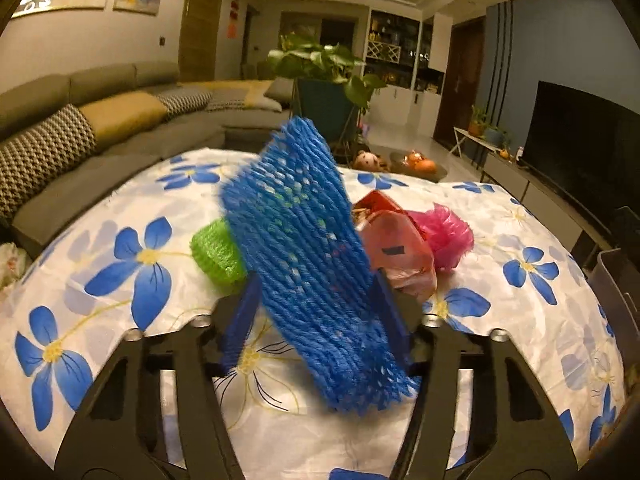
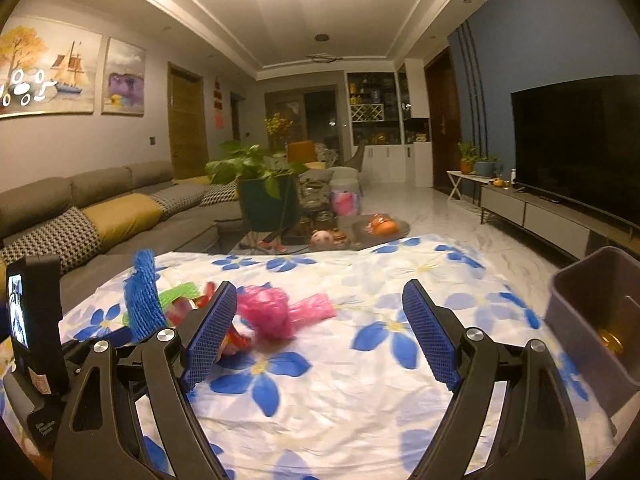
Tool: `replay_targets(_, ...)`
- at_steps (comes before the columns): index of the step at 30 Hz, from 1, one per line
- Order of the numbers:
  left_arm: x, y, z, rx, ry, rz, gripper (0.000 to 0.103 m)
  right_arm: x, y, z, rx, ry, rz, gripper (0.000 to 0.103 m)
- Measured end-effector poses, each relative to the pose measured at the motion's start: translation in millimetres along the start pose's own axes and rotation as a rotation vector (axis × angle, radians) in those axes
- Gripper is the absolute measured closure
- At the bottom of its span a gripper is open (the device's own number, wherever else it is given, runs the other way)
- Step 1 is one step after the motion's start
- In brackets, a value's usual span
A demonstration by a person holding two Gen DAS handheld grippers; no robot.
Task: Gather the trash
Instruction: 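Grasp the blue foam mesh with the left tool while the right tool grasps the red wrapper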
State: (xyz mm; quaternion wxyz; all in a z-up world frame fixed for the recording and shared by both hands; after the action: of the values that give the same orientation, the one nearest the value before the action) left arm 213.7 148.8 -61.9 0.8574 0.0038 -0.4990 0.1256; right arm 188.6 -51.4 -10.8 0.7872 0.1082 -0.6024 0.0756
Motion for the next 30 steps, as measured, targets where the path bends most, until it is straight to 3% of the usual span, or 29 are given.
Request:
replay_targets(2,-2,4,-3,-0.013,0.015,0.011,0.066,-3,7,-7,0.014,0.016,0.005,0.021)
replay_targets(6,-5,16,-8,-0.045,0.042,0.059,0.1,-8,21,-17,0.04,0.045,0.016,0.021)
replay_targets(9,-6,24,-4,-0.075,0.031,0.092,0.103,-11,31,-25,0.058,0.066,0.032,0.021)
replay_targets(14,-2,28,13,-0.066,-0.023,0.061,0.103,-17,45,-37,0.075,0.096,0.046,0.021)
replay_targets(15,-2,30,13,-0.059,-0.026,0.066,0.1,-18,46,-38,0.075,0.096,0.045,0.021)
replay_targets(17,-1,38,10,-0.062,-0.003,0.09,0.08,-19,46,-39,0.072,0.097,0.038,0.021)
replay_targets(18,-1,40,8,-0.057,0.005,0.101,0.06,-19,45,-40,0.068,0.097,0.035,0.021)
replay_targets(19,-2,42,7,-0.051,0.007,0.111,0.046,-20,44,-41,0.062,0.096,0.028,0.021)
replay_targets(24,-1,30,1,-0.055,0.019,0.086,0.03,-16,32,-42,0.04,0.084,-0.009,0.021)
replay_targets(30,-2,26,-28,-0.056,0.122,0.116,0.028,-18,27,-44,0.036,0.09,-0.013,0.021)
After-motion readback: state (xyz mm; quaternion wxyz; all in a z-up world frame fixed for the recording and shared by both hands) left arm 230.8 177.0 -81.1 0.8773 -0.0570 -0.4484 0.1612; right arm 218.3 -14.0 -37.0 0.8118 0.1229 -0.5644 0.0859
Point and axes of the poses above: each gripper's, at about its wrist camera, not at the fingertips, and z roughly against the way its jaws point, y to its left, x to its top, the point moved 1 cm from there along -z, roughly the way its jaws point, and after that the axes turned 2 degrees about -y, right-handed, at the moved point
